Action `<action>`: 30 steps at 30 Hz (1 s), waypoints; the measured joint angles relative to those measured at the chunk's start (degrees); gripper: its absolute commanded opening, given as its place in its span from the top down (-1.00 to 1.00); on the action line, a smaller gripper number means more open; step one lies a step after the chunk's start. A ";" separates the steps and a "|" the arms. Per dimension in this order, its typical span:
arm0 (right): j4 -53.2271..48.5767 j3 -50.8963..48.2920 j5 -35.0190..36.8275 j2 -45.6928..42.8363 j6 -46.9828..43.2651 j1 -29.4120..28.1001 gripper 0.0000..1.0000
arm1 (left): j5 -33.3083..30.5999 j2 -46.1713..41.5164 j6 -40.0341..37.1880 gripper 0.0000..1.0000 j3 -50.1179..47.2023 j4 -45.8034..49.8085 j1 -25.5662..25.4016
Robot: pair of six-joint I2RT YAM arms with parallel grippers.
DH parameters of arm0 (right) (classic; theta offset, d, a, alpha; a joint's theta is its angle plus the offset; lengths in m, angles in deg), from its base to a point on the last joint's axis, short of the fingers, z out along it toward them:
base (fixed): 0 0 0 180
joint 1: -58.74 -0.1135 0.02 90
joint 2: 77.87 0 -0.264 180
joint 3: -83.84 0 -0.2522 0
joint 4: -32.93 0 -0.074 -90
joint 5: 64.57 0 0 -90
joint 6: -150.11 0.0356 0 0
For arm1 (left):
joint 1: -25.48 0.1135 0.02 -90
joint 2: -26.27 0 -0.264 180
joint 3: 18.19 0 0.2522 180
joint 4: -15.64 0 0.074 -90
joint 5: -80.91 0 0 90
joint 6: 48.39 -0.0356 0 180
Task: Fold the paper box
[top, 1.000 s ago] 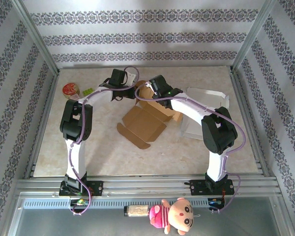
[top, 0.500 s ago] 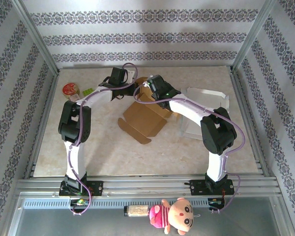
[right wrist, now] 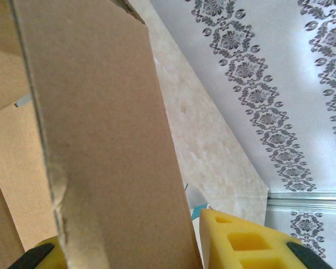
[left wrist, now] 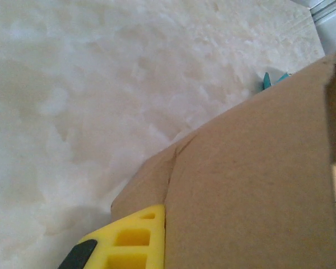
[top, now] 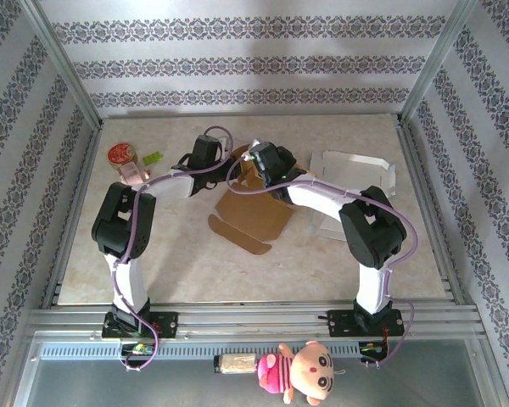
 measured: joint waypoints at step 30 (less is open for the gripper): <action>31.39 -20.24 3.30 -5.03 -19.67 -5.92 0.33 | -4.79 -33.90 -15.04 -0.21 -28.87 -14.56 0.74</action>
